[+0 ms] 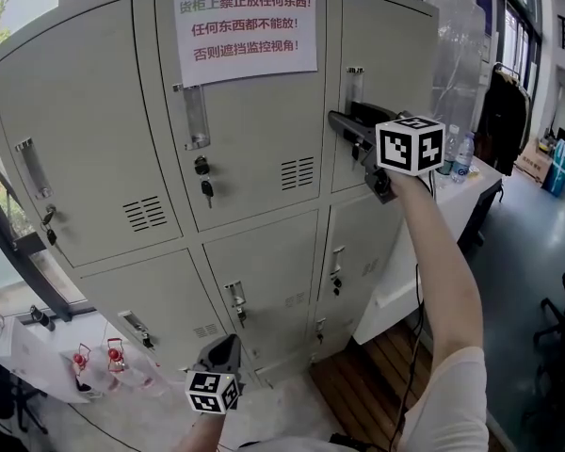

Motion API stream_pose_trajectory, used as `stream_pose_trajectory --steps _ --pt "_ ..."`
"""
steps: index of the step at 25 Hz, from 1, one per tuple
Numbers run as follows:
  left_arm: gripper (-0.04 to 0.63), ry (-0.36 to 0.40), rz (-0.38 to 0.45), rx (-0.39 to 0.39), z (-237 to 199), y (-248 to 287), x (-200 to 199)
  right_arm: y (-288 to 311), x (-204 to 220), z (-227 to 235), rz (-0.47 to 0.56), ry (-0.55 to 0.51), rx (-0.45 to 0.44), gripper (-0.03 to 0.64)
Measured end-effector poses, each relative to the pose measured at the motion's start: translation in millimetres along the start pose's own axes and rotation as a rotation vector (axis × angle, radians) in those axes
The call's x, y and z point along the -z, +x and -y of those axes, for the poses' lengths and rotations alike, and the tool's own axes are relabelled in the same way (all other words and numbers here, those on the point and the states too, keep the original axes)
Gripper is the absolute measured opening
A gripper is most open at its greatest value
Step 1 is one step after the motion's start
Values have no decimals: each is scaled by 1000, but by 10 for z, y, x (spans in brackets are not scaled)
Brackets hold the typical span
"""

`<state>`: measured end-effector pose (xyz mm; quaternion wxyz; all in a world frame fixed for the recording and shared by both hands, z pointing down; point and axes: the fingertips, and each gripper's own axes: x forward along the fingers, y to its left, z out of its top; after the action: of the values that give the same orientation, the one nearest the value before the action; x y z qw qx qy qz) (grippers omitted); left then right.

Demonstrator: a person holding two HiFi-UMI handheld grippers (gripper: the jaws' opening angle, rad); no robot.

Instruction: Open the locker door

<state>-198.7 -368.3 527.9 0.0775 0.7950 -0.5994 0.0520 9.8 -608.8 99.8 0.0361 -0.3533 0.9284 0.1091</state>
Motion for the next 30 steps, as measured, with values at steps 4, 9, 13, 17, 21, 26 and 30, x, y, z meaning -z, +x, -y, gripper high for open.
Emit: stream_pose_trajectory --steps 4,9,13,17,21,26,30 --pt "11 0 1 9 27 25 -3 -11 3 -10 1 16 -12 215" --pt "11 2 0 26 96 66 1 -81 -2 -28 -10 0 -17 215" --pt "11 9 -1 49 191 107 -1 -209 -20 -2 -18 5 -22 176" --pt "11 13 3 72 298 124 -16 -339 -39 32 -30 -11 -2 127" --pt "11 16 6 91 402 126 -15 -436 -54 27 -40 -12 2 121" --pt "11 15 7 100 473 78 2 -588 -71 17 -27 19 -15 120" --pt "11 15 9 105 524 51 8 -709 -91 24 -29 11 -3 121"
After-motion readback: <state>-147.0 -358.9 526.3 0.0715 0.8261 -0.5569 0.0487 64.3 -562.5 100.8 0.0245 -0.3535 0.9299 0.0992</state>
